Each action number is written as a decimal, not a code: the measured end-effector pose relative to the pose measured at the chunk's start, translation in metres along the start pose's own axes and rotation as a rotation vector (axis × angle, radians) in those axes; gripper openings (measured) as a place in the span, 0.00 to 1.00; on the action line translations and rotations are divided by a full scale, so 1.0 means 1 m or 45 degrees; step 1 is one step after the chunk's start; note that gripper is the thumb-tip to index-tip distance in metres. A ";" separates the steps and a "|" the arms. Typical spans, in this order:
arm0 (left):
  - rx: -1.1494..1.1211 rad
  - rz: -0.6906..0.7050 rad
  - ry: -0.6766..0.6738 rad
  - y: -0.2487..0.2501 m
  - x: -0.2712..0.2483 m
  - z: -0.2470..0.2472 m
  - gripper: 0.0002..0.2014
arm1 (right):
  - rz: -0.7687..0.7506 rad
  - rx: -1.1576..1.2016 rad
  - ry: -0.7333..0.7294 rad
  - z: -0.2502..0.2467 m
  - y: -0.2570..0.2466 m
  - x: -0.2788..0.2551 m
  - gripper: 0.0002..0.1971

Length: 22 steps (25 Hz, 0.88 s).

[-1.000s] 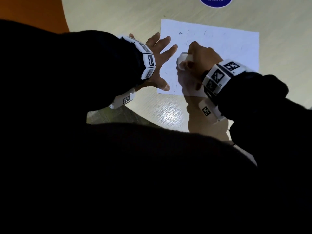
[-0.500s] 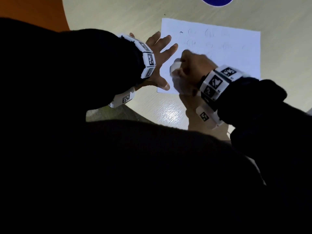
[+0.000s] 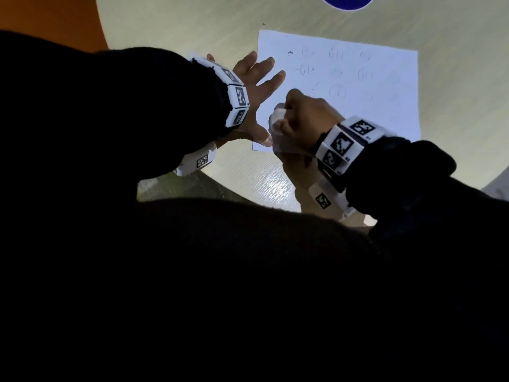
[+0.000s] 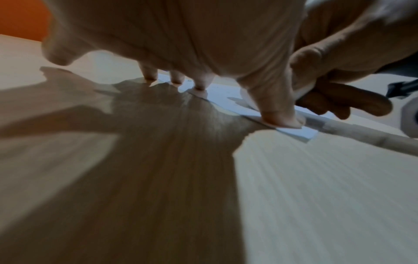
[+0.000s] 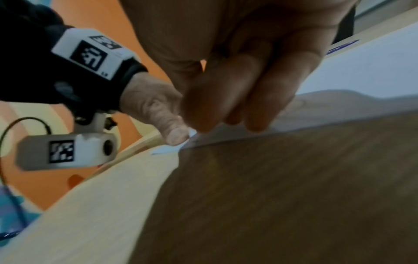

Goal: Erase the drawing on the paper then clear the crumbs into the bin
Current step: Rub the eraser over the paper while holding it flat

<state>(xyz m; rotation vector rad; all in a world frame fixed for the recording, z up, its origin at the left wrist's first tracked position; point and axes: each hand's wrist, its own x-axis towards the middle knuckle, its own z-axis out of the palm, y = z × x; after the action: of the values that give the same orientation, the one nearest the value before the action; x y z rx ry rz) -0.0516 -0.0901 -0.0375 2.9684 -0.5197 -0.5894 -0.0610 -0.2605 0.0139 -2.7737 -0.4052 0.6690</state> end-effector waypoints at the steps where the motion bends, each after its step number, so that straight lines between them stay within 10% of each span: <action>1: -0.008 0.005 0.000 -0.001 -0.001 0.001 0.61 | -0.013 0.023 -0.019 0.000 0.002 -0.001 0.17; 22: 0.192 -0.086 0.020 0.021 -0.014 -0.008 0.57 | 0.078 0.217 -0.005 -0.008 0.034 -0.010 0.13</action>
<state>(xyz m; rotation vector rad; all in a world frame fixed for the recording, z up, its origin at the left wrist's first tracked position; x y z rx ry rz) -0.0669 -0.1053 -0.0221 3.1414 -0.4854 -0.5554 -0.0587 -0.2965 0.0142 -2.6325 -0.2523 0.6895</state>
